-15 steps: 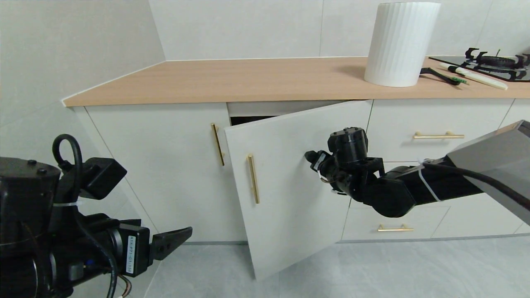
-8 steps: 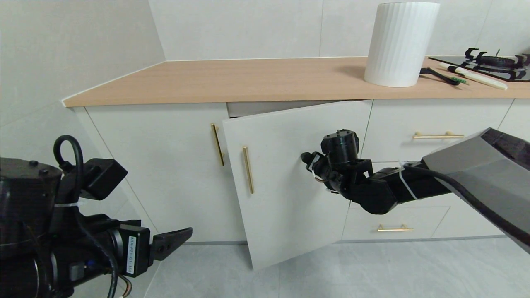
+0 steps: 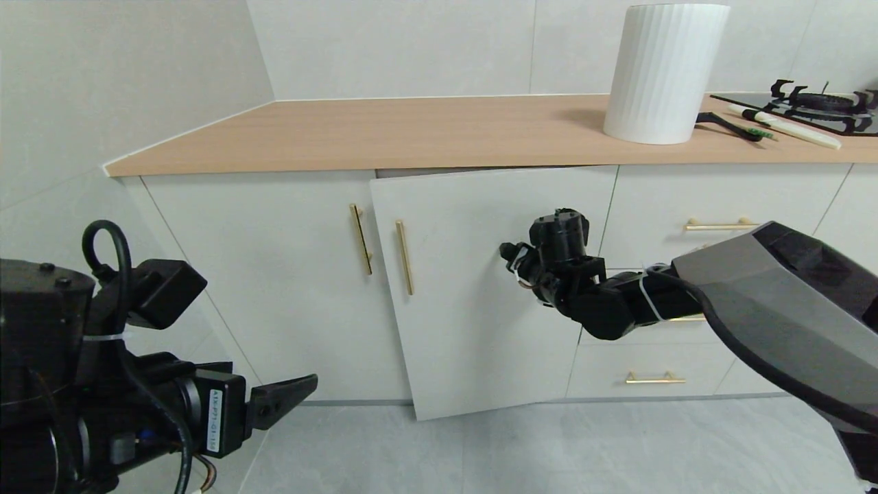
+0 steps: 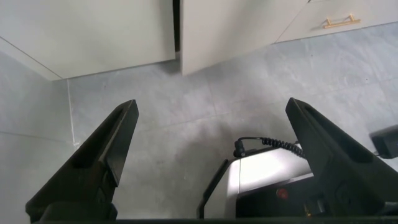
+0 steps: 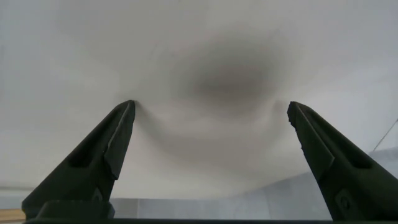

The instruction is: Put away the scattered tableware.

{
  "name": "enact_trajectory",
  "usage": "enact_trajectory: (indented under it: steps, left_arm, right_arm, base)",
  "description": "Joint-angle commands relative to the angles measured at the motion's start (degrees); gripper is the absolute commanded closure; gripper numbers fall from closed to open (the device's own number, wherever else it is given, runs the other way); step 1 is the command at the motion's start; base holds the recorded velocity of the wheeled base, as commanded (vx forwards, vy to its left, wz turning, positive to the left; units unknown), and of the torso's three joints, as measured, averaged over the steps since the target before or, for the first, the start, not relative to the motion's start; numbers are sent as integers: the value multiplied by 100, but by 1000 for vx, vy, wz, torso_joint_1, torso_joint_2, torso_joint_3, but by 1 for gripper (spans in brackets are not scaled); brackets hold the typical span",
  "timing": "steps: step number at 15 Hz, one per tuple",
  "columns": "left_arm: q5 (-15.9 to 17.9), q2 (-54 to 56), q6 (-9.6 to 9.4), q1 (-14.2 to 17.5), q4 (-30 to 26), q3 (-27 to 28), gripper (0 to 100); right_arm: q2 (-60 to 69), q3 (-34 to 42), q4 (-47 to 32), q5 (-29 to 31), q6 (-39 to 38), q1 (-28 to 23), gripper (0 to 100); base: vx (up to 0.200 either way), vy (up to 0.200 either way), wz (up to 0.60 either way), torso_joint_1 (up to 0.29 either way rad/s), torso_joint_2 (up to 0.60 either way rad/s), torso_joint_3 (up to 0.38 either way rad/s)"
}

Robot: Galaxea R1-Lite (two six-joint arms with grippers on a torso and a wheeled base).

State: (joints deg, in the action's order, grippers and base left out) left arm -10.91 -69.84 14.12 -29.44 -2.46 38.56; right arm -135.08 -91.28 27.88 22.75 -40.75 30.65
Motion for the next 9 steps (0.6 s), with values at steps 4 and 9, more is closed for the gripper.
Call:
enact_trajectory:
  steps: [4, 9]
  left_arm:
    - [1, -12, 3, 0, 9, 3, 0]
    - [1, -91, 3, -9, 9, 3, 0]
  right_arm:
    - [-229, -302, 7, 98, -12, -156, 0]
    - [-431, -636, -2, 344, -12, -173, 0]
  base:
    - [0, 0, 0, 0, 0, 0]
    - [0, 0, 0, 0, 0, 0]
